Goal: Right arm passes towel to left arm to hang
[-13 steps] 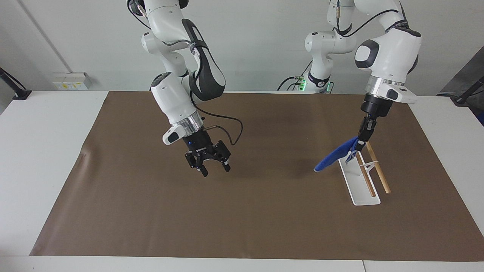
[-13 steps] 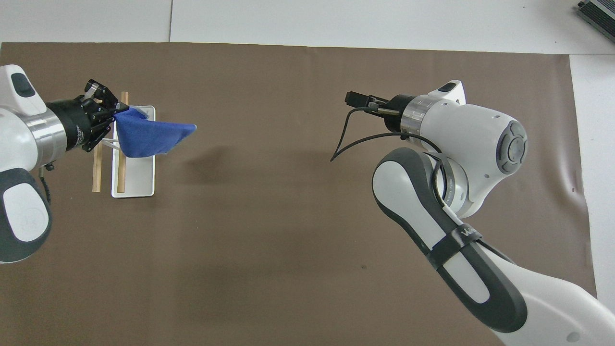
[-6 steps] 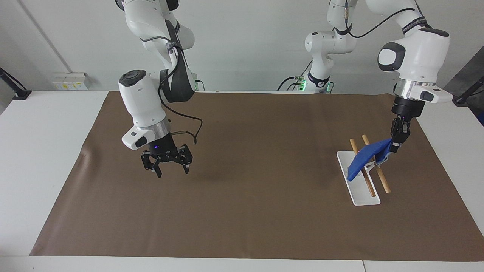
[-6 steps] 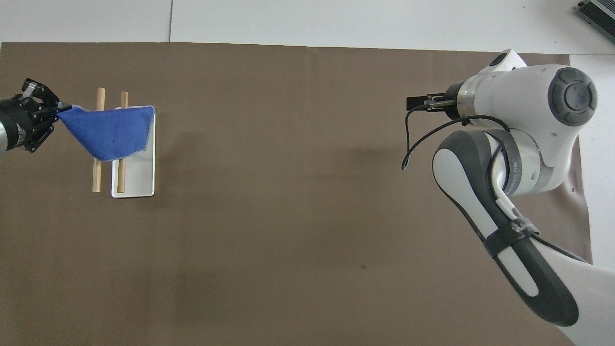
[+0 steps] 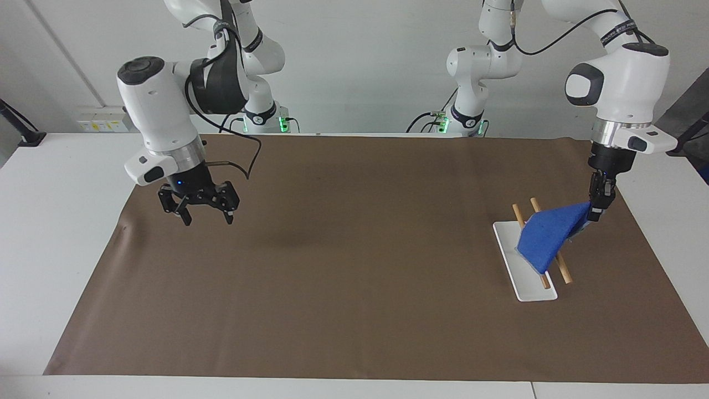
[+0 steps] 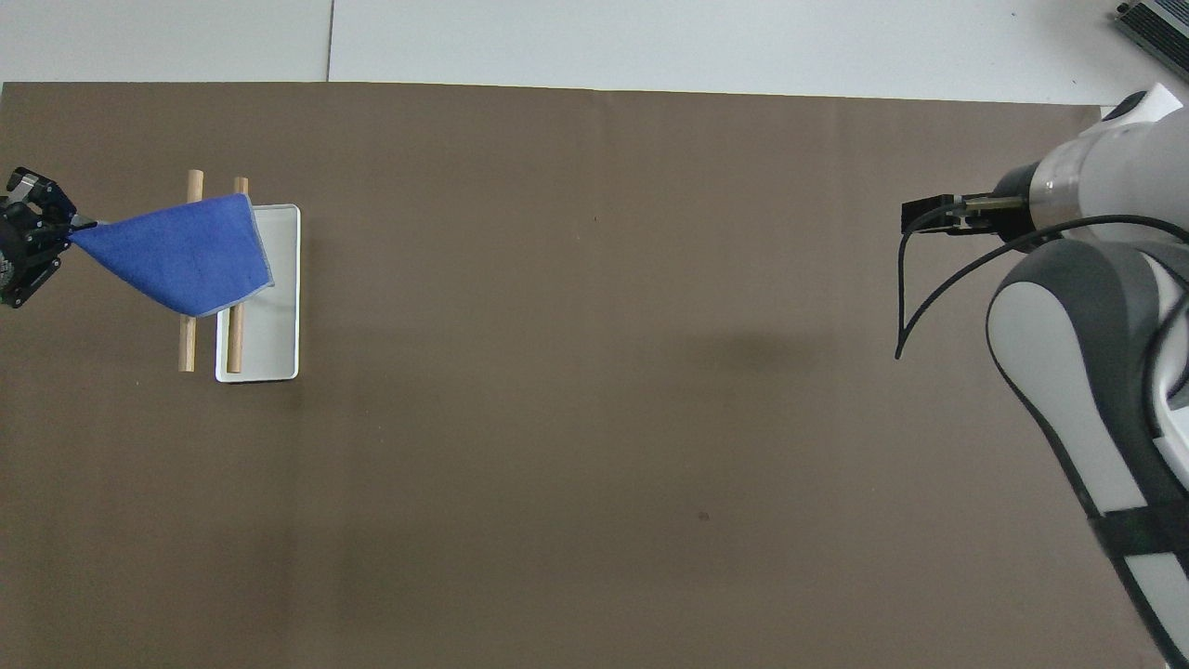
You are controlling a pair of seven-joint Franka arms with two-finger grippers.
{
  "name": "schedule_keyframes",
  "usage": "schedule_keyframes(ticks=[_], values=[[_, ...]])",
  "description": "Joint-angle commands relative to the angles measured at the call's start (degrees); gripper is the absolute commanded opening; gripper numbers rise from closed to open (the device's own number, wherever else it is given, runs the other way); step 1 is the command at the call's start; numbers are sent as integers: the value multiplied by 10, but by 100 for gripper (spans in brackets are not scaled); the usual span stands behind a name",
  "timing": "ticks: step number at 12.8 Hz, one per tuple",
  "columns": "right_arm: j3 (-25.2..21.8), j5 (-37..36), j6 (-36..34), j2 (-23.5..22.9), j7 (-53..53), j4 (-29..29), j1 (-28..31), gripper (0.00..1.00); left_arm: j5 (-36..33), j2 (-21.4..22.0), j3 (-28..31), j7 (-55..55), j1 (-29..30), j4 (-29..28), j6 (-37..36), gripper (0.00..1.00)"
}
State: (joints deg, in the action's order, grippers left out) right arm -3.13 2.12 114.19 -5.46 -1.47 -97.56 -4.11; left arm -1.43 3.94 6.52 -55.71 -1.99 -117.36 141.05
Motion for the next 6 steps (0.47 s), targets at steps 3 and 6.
schedule_keyframes(ticks=[3,6], values=[[-6,-12,-161,47,-30,53,25,100,-73,4,13,3,1,6,-26,0],[-28,-15,-215,62,-29,85,24,100,-94,-6,13,3,1,1,-21,0]])
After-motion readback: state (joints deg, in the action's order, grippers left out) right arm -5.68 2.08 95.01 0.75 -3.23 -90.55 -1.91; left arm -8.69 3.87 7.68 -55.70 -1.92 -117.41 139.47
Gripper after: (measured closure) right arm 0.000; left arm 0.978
